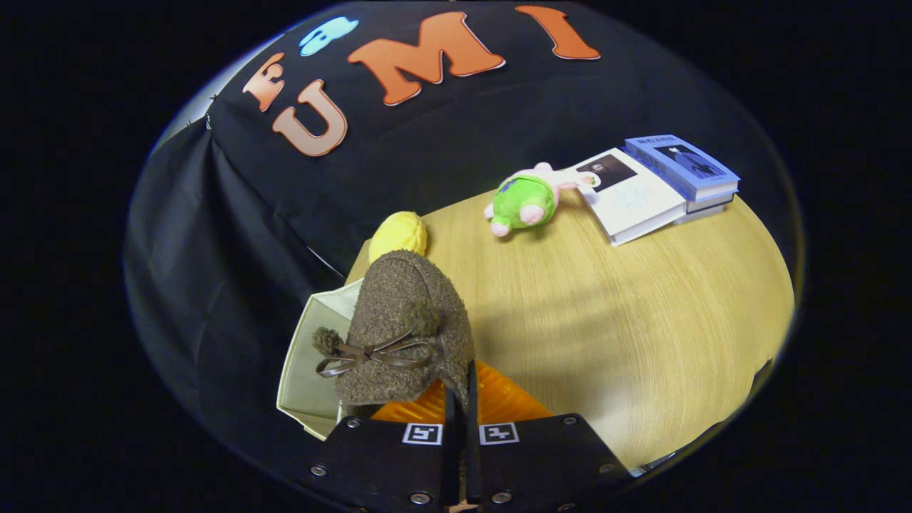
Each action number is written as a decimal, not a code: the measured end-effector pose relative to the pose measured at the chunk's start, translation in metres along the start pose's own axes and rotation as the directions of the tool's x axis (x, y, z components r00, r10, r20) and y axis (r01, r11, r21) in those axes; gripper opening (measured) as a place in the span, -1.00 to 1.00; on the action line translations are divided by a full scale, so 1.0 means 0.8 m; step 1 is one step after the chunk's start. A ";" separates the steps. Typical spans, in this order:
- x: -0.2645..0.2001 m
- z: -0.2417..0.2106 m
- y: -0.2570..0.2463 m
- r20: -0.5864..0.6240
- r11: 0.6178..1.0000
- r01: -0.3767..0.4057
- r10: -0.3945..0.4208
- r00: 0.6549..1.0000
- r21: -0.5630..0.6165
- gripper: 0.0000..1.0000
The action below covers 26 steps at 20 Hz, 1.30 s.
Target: Open the storage box then place both shoes into the box .Put the left shoe in first, then the right shoe, with the right side of both shoes facing outward in a uniform manner.
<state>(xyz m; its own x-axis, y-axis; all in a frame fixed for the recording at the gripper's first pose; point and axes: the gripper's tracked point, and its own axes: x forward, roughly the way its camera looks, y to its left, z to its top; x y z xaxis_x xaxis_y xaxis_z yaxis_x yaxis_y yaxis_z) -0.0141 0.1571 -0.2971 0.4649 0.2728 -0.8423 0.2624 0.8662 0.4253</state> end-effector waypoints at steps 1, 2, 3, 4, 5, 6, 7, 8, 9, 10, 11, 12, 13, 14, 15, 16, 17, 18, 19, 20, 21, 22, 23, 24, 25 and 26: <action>0.001 0.000 0.019 -0.007 1.000 -0.020 0.020 1.000 -0.006 -0.91; 0.002 0.001 0.038 -0.013 0.999 -0.037 0.037 0.999 -0.019 -0.91; 0.003 0.002 0.054 -0.015 0.998 -0.051 0.050 0.999 -0.031 -0.91; 0.005 0.002 0.070 -0.016 0.997 -0.062 0.062 0.998 -0.045 -0.91; 0.007 0.002 0.086 -0.016 0.995 -0.076 0.075 0.997 -0.058 -0.92; 0.009 0.001 0.103 -0.023 0.993 -0.092 0.090 0.996 -0.068 -0.91; 0.010 -0.003 0.117 -0.031 0.992 -0.104 0.102 0.994 -0.071 -0.91; 0.014 -0.005 0.128 -0.036 0.991 -0.111 0.109 0.993 -0.071 -0.91; 0.018 -0.006 0.140 -0.045 0.990 -0.118 0.115 0.992 -0.072 -0.92; 0.025 -0.008 0.149 -0.050 0.991 -0.119 0.116 0.992 -0.068 -0.91; 0.032 -0.012 0.156 -0.061 0.991 -0.120 0.116 0.991 -0.063 -0.91; 0.039 -0.015 0.161 -0.073 0.992 -0.116 0.112 0.991 -0.050 -0.91; 0.046 -0.020 0.168 -0.087 0.992 -0.116 0.112 0.990 -0.050 -0.91; 0.053 -0.023 0.173 -0.093 0.993 -0.111 0.106 0.990 -0.049 -0.91; 0.060 -0.027 0.176 -0.099 0.993 -0.105 0.099 0.990 -0.060 -0.91; 0.068 -0.032 0.176 -0.106 0.994 -0.090 0.083 0.991 -0.060 -0.92; 0.075 -0.039 0.173 -0.125 0.996 -0.070 0.063 0.990 -0.056 -0.91; 0.080 -0.042 0.169 -0.128 0.998 -0.046 0.039 0.991 -0.052 -0.92; 0.085 -0.040 0.168 -0.119 0.998 -0.029 0.023 0.993 -0.051 -0.90; 0.091 -0.038 0.166 -0.108 0.999 -0.013 0.008 0.994 -0.047 -0.90; 0.095 -0.036 0.163 -0.102 0.999 0.003 -0.008 0.995 -0.042 -0.85; 0.096 -0.038 0.161 -0.105 0.999 0.019 -0.023 0.994 -0.039 -0.80; 0.098 -0.038 0.160 -0.105 0.999 0.029 -0.033 0.994 -0.041 -0.68; 0.095 -0.037 0.162 -0.102 0.999 0.025 -0.029 0.994 -0.041 -0.55; 0.092 -0.038 0.165 -0.105 0.999 0.014 -0.018 0.994 -0.044 -0.42; 0.088 -0.038 0.170 -0.104 0.999 -0.009 0.004 0.995 -0.045 -0.36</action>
<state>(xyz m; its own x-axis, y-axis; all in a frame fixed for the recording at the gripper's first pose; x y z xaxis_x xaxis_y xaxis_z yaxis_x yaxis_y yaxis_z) 0.0286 0.3074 -0.3087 0.3751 0.3184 -0.8706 0.2202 0.8817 0.4173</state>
